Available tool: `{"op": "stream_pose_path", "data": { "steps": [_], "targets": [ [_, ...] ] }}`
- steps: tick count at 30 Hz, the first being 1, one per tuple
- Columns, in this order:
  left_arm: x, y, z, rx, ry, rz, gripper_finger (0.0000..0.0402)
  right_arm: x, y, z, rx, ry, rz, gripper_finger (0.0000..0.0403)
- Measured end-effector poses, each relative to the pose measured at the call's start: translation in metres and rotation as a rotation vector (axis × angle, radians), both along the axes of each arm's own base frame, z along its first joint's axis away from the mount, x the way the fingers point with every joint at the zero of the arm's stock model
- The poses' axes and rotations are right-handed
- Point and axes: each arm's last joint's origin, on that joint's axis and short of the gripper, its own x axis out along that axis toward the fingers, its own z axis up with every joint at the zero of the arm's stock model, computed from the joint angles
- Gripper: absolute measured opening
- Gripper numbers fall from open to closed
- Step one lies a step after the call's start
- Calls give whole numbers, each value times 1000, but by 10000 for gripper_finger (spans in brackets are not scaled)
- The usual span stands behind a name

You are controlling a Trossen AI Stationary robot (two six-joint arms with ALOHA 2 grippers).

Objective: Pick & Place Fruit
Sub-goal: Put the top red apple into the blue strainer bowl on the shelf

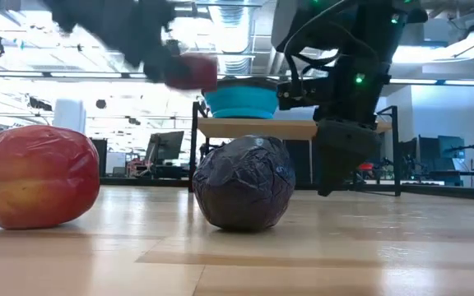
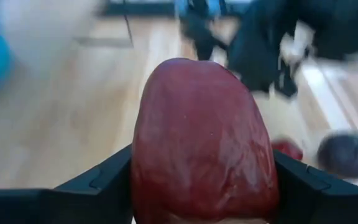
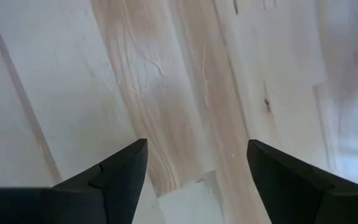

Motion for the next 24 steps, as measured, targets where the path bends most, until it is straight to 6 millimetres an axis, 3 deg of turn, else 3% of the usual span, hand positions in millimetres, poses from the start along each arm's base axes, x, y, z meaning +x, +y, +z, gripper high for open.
{"op": "stream_pose_path", "data": {
  "steps": [5,8,11,14,17,24],
  "targets": [
    [12,27,72,99,-49,161,260,4,-3,1,-18,-45,-10,269],
    [23,58,100,151,-81,247,261,7,-5,2,-37,-71,-18,269],
    [32,97,111,182,-76,353,262,11,-7,3,-50,-116,-27,269],
    [36,134,112,179,-66,460,262,16,-6,4,-46,-165,-24,269],
    [38,164,98,135,-26,518,263,20,-5,5,-49,-207,-3,269],
    [40,195,73,58,21,594,263,23,-4,6,-59,-235,11,269]
  ]
}}
